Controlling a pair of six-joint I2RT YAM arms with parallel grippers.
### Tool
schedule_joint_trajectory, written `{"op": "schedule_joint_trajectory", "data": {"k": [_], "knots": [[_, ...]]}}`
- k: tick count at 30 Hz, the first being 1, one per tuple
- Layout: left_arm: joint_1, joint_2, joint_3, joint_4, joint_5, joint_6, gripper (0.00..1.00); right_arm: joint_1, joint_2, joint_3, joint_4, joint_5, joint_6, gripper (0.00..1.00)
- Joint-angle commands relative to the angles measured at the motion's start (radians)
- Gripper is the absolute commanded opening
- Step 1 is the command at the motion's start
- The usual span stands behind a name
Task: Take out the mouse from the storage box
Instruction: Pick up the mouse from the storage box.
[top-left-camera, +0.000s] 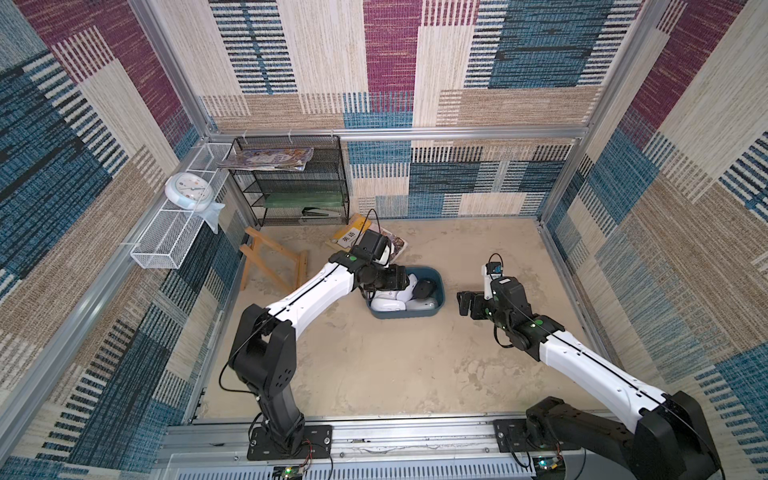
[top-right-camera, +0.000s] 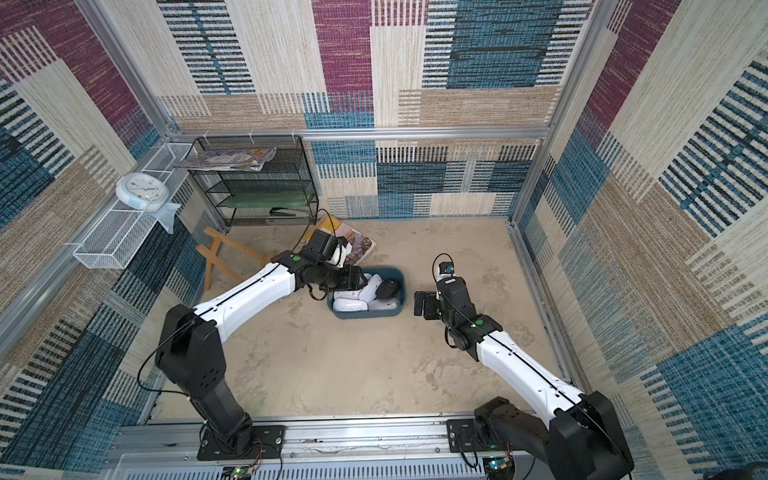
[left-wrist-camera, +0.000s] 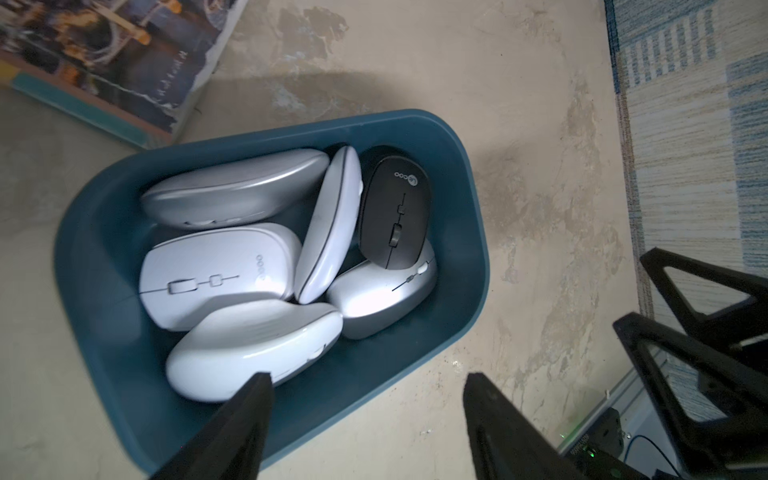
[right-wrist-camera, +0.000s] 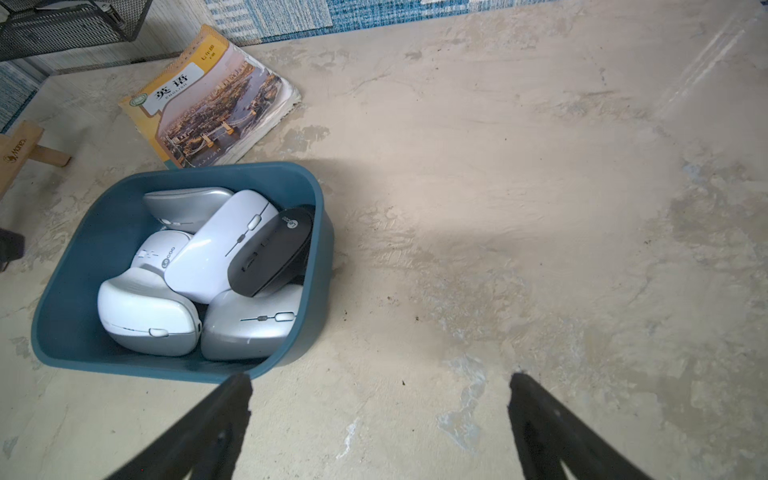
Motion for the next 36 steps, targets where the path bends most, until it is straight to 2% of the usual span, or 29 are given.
{"op": "schedule_joint_trajectory", "data": {"k": [1,8,12,19,27,31,36], "knots": [[-0.020,0.074,0.084,-0.077,0.003,0.034,0.75,0.000,-0.010,-0.017,0.060,0.018,0.011,1.00],[-0.045,0.218,0.242,-0.188,-0.092,0.102,0.70,0.001,-0.022,-0.036,0.082,0.008,0.012,1.00],[-0.049,0.256,0.270,-0.208,-0.120,0.122,0.69,0.002,-0.012,-0.027,0.073,-0.001,0.011,1.00],[-0.050,0.332,0.321,-0.223,-0.110,0.139,0.60,0.001,0.002,-0.023,0.076,-0.011,0.012,1.00],[-0.050,0.414,0.377,-0.226,-0.123,0.148,0.58,0.000,0.021,-0.020,0.079,-0.022,0.010,1.00],[-0.053,0.448,0.401,-0.232,-0.120,0.148,0.52,0.001,0.034,-0.014,0.075,-0.026,0.008,1.00],[-0.057,0.461,0.405,-0.231,-0.122,0.143,0.39,0.000,0.036,-0.011,0.073,-0.024,0.008,1.00]]}}
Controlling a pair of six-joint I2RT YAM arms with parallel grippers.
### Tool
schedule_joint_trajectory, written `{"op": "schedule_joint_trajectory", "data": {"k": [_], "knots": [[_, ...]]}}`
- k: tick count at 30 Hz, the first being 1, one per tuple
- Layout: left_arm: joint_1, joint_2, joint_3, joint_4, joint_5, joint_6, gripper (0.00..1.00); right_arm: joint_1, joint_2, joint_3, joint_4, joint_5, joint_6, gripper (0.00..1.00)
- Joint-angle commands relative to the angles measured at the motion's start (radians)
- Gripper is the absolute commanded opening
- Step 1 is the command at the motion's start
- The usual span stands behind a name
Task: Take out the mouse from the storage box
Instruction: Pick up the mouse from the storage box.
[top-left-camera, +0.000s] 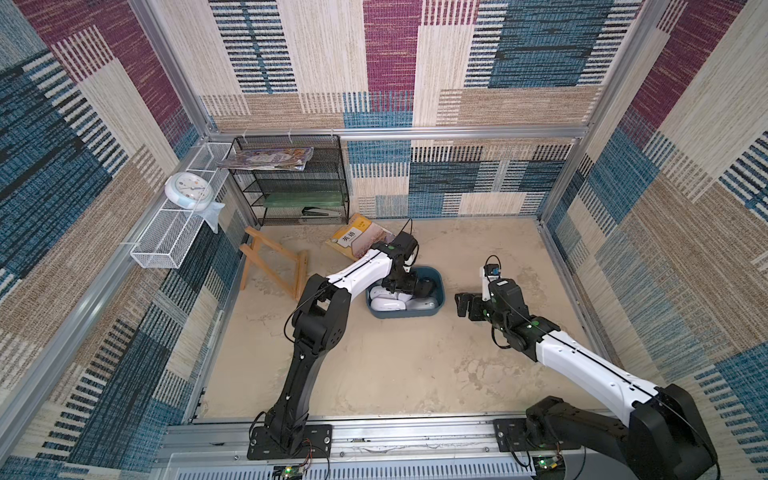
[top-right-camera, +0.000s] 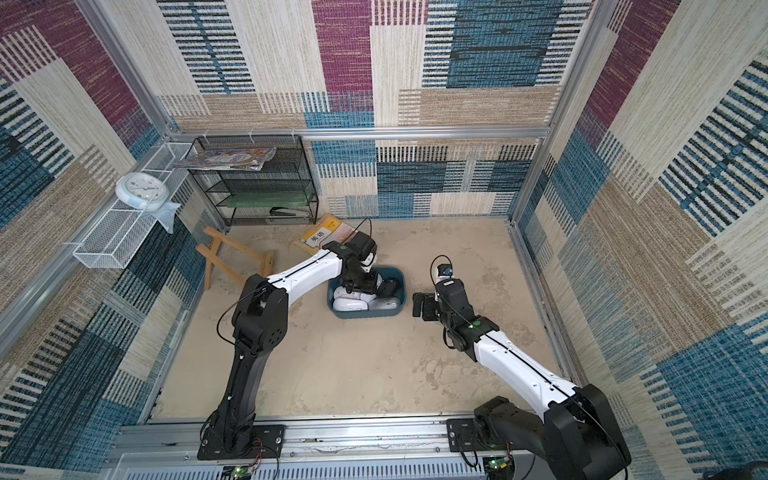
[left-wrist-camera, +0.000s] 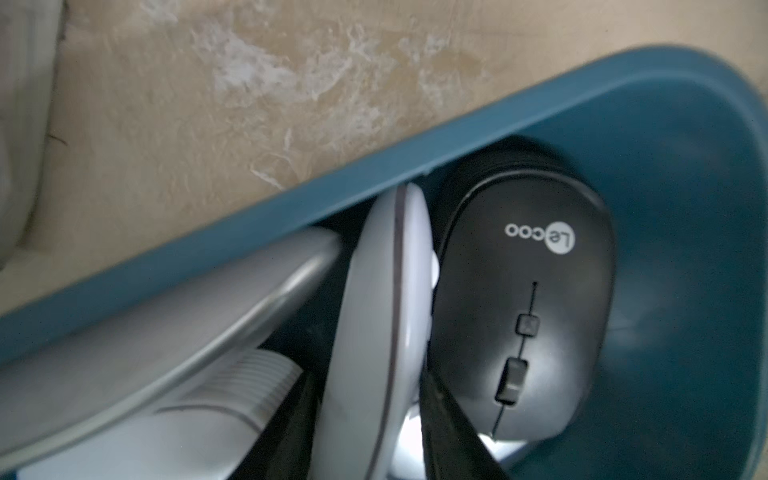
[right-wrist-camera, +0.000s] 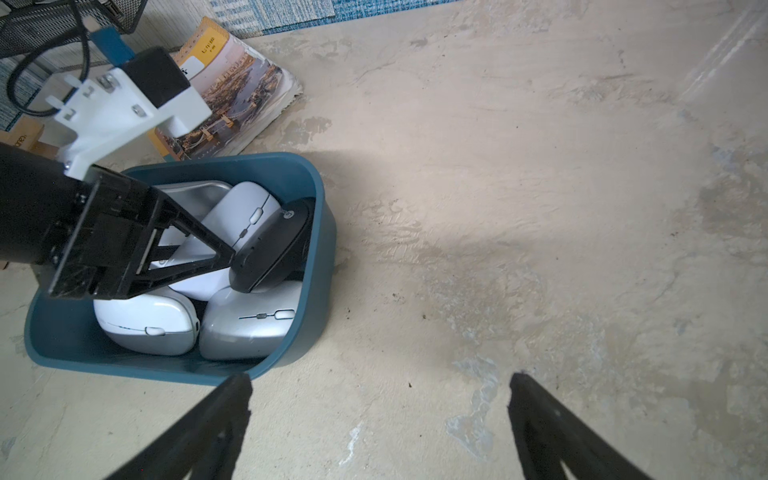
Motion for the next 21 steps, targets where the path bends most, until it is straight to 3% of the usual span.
{"op": "schedule_joint_trajectory", "data": {"k": [1,10,21], "knots": [[-0.006,0.007,0.006,-0.013,0.003,0.006,0.37,0.001,0.001,0.008,0.017,-0.005,-0.004,1.00],[-0.028,-0.021,0.008,-0.013,-0.023,-0.008,0.19,0.000,0.000,0.022,-0.002,-0.005,-0.003,1.00],[-0.042,-0.156,-0.066,0.018,-0.047,-0.054,0.13,0.000,-0.002,0.049,-0.043,-0.015,0.004,0.99]]}}
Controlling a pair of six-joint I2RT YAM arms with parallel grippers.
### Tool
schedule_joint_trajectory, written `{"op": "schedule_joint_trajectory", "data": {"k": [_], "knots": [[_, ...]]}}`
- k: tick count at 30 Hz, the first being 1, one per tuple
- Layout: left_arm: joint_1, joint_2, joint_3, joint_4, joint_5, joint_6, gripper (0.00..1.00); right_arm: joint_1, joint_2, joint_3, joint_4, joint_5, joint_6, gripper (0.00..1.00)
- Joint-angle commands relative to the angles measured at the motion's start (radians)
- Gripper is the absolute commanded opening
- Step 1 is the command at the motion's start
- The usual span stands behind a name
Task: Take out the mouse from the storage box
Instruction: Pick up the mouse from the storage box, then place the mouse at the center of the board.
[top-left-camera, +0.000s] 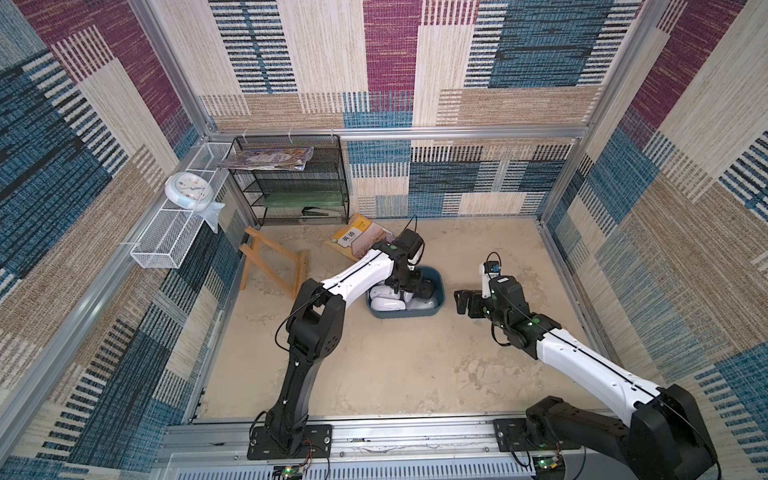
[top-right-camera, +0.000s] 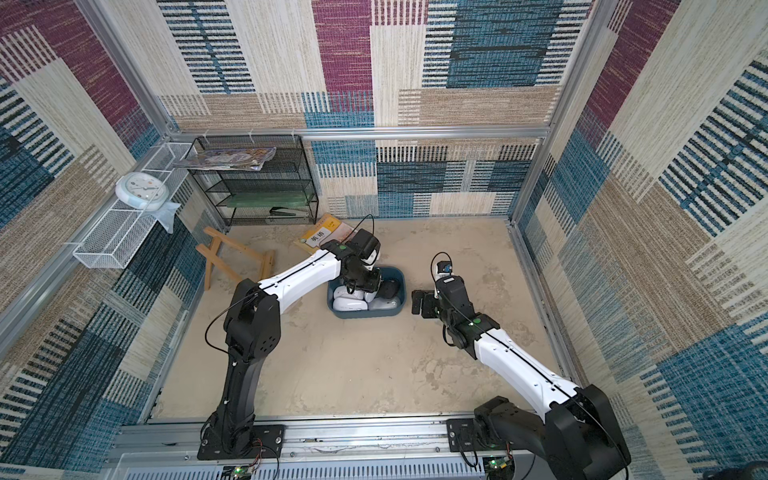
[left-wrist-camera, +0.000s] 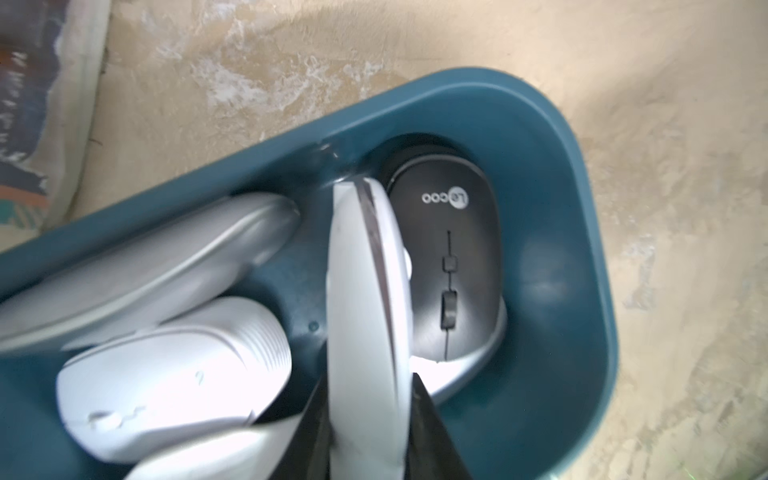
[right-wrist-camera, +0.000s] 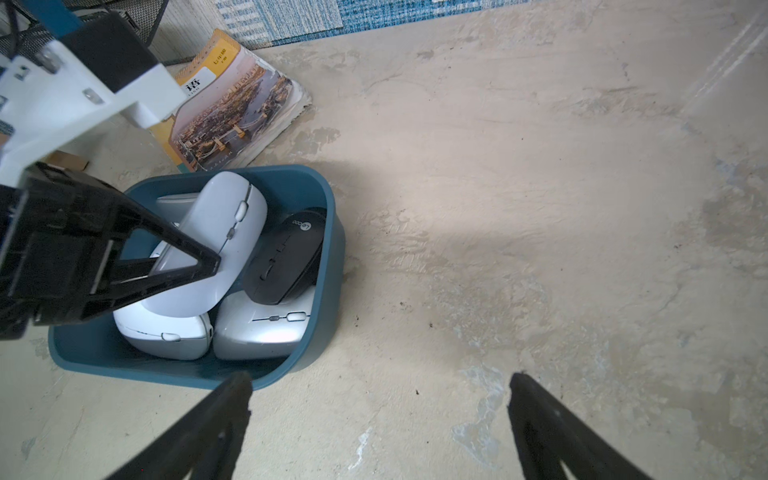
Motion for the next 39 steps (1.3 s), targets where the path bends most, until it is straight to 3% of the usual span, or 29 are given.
{"op": "schedule_joint_trajectory", "data": {"k": [1,13,19,26,33,39], "knots": [[0.000,-0.054,-0.039,0.035,-0.009,-0.028,0.13,0.001,-0.002,0.017,-0.024,-0.007,0.004,0.99],[0.012,-0.361,-0.338,0.191,0.074,-0.096,0.14,0.001,-0.013,0.049,-0.079,-0.090,0.011,0.99],[0.096,-0.542,-0.584,0.332,0.225,-0.178,0.14,0.001,-0.004,0.068,-0.092,-0.120,0.031,0.99],[0.187,-0.749,-0.849,0.469,0.325,-0.236,0.15,0.017,0.034,0.099,-0.114,-0.107,0.067,0.98],[0.265,-0.939,-1.067,0.592,0.375,-0.308,0.15,0.052,0.083,0.130,-0.111,-0.101,0.082,0.97],[0.329,-1.009,-1.200,0.694,0.420,-0.387,0.14,0.101,0.137,0.168,-0.112,-0.087,0.094,0.97]]}}
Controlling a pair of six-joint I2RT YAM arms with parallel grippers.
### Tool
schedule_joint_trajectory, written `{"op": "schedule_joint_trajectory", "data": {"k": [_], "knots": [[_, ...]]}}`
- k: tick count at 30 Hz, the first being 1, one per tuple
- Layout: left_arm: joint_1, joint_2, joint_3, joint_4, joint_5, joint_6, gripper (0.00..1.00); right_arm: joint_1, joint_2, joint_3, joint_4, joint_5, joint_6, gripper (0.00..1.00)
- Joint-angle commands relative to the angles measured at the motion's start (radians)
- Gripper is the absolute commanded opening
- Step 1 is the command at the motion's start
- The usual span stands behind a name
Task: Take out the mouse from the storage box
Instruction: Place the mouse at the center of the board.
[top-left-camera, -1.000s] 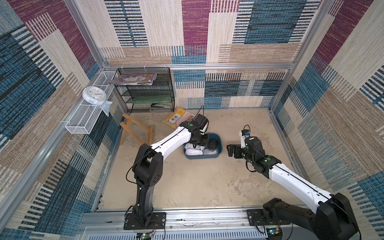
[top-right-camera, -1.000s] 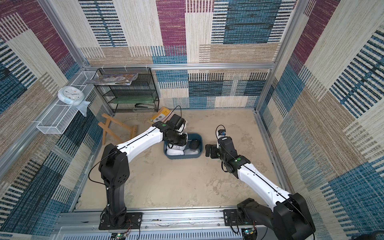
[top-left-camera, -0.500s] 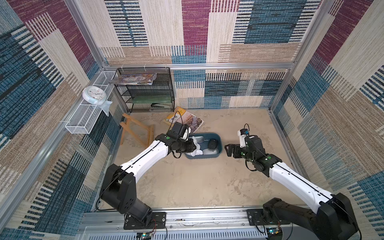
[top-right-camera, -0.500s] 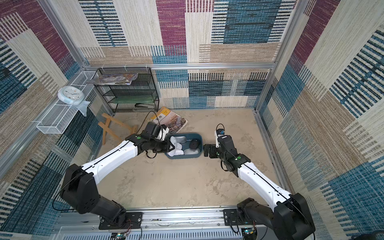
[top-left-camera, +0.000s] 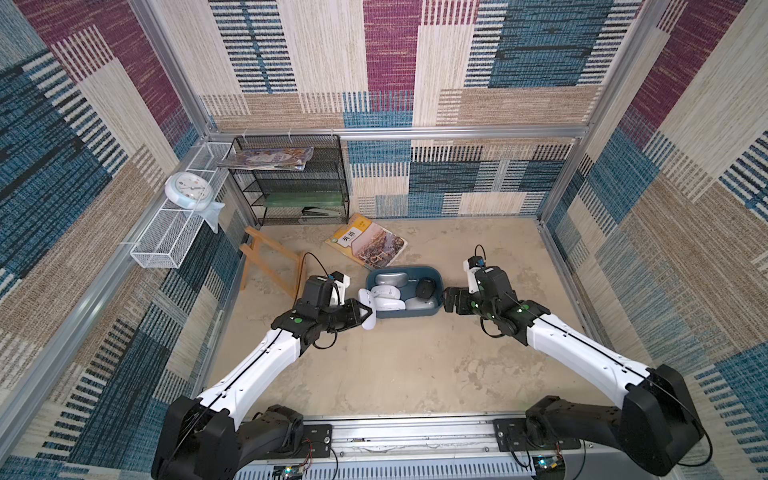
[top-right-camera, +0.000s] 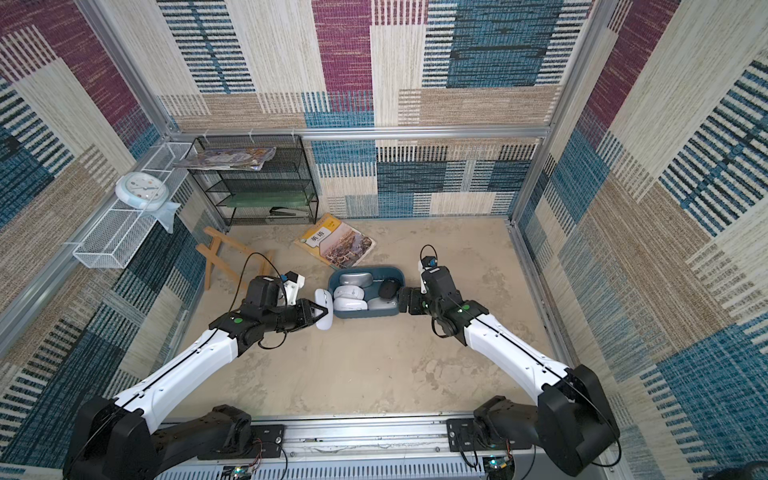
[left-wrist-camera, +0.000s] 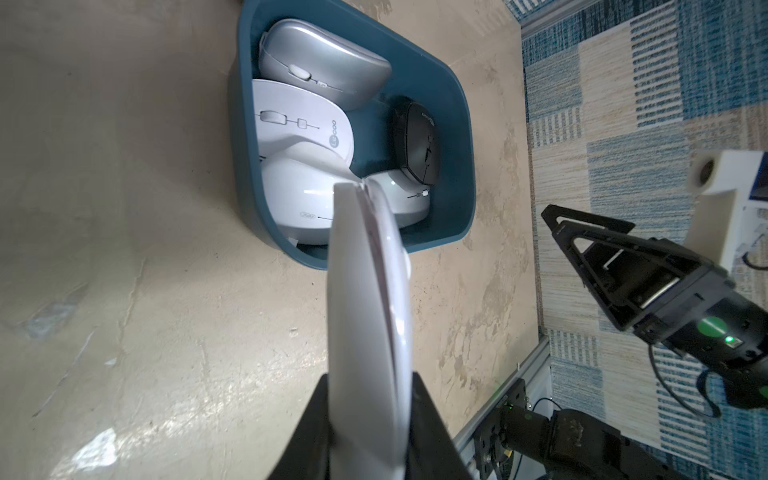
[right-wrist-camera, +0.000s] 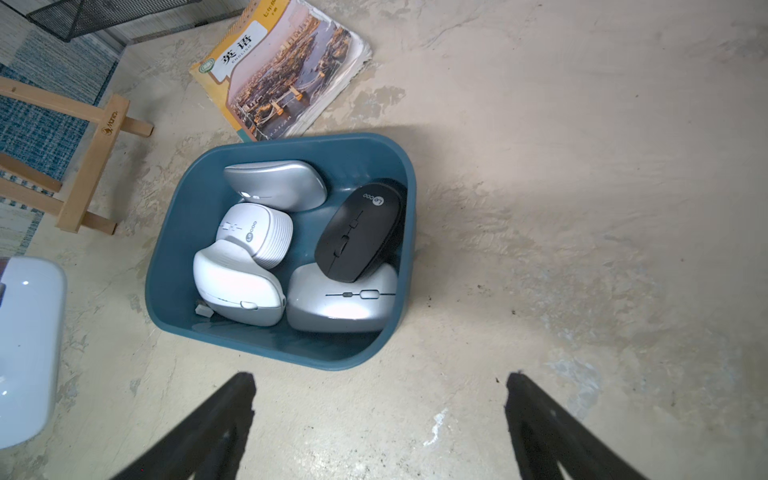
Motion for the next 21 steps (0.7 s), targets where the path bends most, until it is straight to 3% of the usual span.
{"op": "schedule_joint_trajectory", "data": {"k": [1,11,21], "knots": [[0.036,-0.018,-0.057,0.106,0.049,-0.069,0.14,0.025,0.022,0.023,0.000,0.022,0.015,0.97],[0.154,0.083,-0.173,0.197,0.085,-0.126,0.13,0.078,0.084,0.072,-0.013,0.045,0.018,0.97],[0.166,0.215,-0.175,0.251,0.113,-0.112,0.20,0.101,0.113,0.094,-0.019,0.052,0.021,0.97]]}}
